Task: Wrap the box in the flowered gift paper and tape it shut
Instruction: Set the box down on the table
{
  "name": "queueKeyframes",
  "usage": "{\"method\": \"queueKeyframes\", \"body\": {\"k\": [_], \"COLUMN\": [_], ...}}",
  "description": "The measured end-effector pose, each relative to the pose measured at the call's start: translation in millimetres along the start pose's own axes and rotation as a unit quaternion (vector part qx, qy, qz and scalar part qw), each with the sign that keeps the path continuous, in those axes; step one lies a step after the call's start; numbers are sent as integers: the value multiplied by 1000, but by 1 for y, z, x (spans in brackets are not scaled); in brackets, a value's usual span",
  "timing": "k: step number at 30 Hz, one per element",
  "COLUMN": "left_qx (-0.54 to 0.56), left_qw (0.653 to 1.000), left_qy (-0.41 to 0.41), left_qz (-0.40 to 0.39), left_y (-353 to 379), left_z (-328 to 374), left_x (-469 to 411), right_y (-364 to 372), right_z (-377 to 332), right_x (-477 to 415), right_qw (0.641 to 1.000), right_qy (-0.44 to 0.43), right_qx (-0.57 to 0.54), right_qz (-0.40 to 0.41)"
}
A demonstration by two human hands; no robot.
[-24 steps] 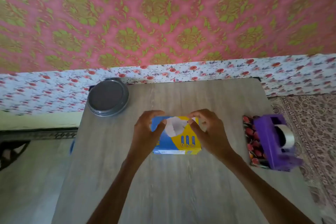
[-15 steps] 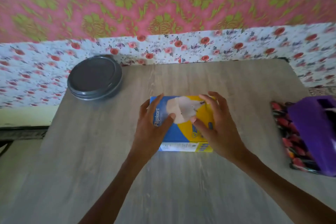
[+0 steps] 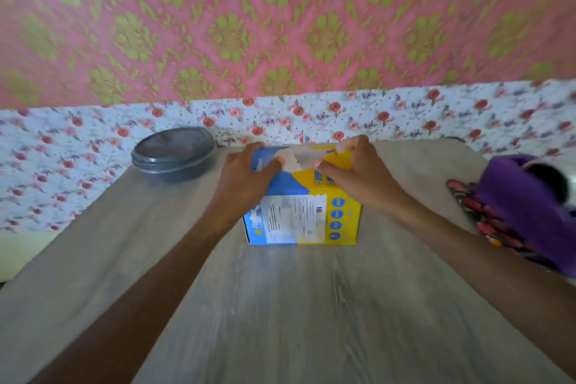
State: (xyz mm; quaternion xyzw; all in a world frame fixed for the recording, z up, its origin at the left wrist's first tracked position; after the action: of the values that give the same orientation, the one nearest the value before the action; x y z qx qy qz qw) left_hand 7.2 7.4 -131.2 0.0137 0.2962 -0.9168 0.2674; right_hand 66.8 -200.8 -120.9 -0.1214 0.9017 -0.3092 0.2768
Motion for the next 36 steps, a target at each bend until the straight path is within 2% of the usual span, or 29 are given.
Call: {"method": "queueKeyframes", "body": {"k": [2,5,8,11,15,20,25,30,36], "left_qx": [64,175,200,152,97,102,142,201,193], "left_qw": [997,981,971,976,986,988,986,974,977], "left_qy": [-41,-77,-30,14,40,65,43,14,9], "left_qz": [28,-42,-129,-158,-134,-94,-79,-107,-88], "left_y": [5,0,-9,-15,-16,-11,10,39,65], "left_z": [-7,-9,-7,-19,-32,-26,-15,-18,-41], "left_x": [2,33,61,74,70,25,-49,-105,-152], "right_y": [3,-11,-31,-36,-26,-10,12,35,55], "right_z": [5,-5,-19,-19,-3,3,24,53,90], "right_x": [-2,22,52,80,85,43,-38,-95,-126], "right_qw": [999,999,996,991,997,999,996,993,992], "right_qy": [29,32,61,75,27,5,25,45,65], "right_qx": [17,38,-46,-82,-19,-50,-54,-46,-54], "right_qz": [4,-20,-42,-79,-68,1,68,98,91]}}
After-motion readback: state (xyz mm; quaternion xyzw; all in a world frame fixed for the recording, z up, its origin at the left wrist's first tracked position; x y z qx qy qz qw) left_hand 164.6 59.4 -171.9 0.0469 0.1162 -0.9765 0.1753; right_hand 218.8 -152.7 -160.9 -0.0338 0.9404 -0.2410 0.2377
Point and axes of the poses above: each hand's wrist, its own x-axis away from the middle knuckle, its own y-axis out of the palm, z = x × y, the point moved 2 cm from there along -x, towards the middle knuckle, and after that the axes turned 10 degrees about -y, right-handed, at the moved point
